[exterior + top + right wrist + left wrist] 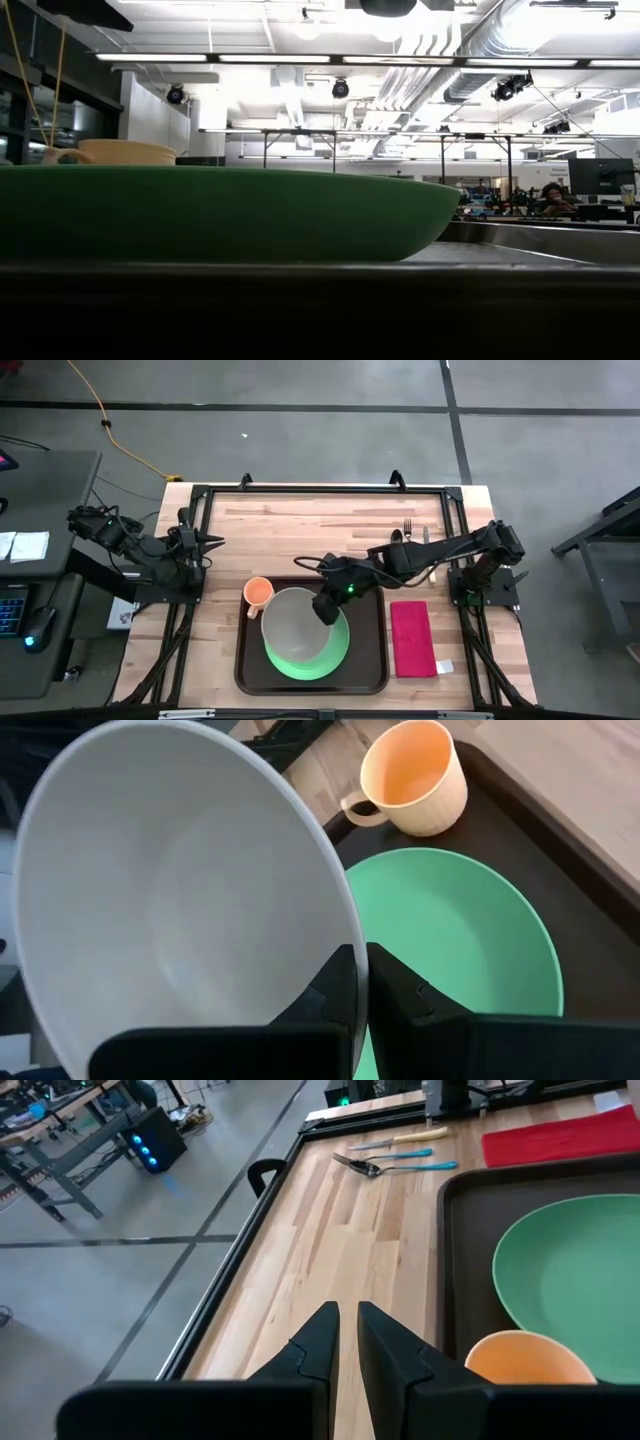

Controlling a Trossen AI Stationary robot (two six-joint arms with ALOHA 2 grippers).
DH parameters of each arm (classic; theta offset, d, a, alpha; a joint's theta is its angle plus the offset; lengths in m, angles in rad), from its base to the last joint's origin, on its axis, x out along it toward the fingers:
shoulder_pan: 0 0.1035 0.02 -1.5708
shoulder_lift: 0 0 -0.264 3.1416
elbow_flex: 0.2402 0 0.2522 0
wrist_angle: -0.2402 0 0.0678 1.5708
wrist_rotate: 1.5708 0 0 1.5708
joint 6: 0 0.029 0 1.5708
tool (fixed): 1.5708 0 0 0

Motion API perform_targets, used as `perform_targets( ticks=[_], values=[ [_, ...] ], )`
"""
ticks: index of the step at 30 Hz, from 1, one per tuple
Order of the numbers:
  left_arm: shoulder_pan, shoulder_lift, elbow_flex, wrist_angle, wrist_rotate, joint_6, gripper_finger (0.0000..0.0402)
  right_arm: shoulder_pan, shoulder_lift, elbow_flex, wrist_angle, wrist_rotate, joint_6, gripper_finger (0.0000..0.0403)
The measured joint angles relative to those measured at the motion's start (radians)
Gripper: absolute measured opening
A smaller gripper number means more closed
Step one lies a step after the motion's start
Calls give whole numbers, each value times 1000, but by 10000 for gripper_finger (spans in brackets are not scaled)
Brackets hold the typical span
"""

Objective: Set up tray
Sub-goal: Put the gray bowl on top of the plate on the serving tray

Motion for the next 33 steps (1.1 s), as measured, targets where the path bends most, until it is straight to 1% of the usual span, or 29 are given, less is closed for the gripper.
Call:
perform_targets(
  ticks=[10, 16, 22, 28, 33],
  values=[
    [0, 1, 0, -6, -2, 10, 69, -3, 4, 0, -15, -23, 59, 0],
    [0, 1, 0, -13, -3, 10, 69, -3, 6, 0, -23, -18, 97, 0],
    [0, 1, -2, -23, -5, 10, 69, -6, 52, 1, -43, -36, 115, 0],
    [0, -7, -63, 12, -2, 10, 69, -18, 109, 1, -69, -77, 123, 0],
    [0, -38, -111, 47, 0, 13, 69, -18, 127, 0, -91, -95, 134, 0]
  ],
)
